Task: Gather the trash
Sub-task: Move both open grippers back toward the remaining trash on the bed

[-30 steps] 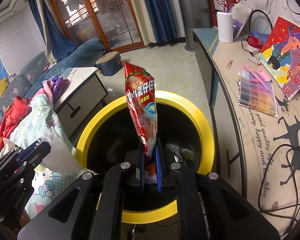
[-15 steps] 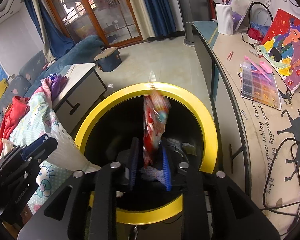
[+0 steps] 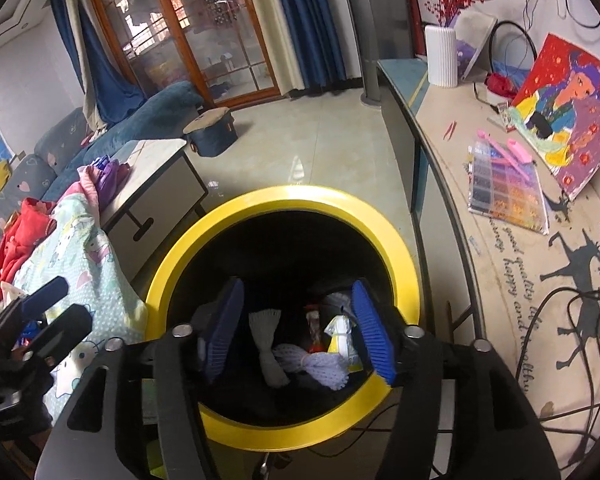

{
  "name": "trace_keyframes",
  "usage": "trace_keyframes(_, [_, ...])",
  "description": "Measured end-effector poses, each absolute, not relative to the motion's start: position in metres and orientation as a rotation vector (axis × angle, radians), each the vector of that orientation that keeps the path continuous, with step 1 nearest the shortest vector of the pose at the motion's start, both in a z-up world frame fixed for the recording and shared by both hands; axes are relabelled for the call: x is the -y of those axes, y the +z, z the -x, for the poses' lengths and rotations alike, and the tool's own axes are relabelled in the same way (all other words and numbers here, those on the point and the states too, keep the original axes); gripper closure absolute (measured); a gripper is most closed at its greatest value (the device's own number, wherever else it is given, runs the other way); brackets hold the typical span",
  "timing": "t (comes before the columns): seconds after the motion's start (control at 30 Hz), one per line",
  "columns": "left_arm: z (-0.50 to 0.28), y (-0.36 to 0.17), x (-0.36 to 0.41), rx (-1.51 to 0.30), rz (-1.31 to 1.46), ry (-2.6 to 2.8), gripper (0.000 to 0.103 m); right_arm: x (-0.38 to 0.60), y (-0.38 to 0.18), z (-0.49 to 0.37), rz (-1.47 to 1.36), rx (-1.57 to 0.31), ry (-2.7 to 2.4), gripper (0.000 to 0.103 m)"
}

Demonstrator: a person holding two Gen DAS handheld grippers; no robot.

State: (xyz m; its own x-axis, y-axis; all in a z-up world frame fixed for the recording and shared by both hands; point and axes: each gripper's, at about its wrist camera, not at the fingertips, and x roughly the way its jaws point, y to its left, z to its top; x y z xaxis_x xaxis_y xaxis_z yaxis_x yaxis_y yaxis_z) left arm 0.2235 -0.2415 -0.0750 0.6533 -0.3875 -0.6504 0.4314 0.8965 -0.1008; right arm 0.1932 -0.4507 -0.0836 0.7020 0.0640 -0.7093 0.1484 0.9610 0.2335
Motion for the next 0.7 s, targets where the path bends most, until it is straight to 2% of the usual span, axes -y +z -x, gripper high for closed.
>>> trace_keyframes(0.27, [-0.215,-0.057,0.218,-0.687,-0.018,-0.427,0.011,0.433,-0.060,-0.186,-0.227,-0.736,-0.028,0.041])
trace_keyframes(0.33, [-0.212,-0.052,0.211,-0.679,-0.007,-0.412,0.011,0.427,-0.053,-0.184,-0.215,-0.716,-0.018,0.032])
trace_keyframes(0.37, [-0.211,-0.049,0.208,-0.673,-0.004,-0.404,0.011,0.424,-0.050,-0.182,-0.211,-0.704,-0.013,0.031])
trace_keyframes(0.7, [-0.189,-0.026,0.175,-0.602,0.016,-0.351,0.011,0.380,-0.017,-0.166,-0.132,-0.622,0.073,0.029])
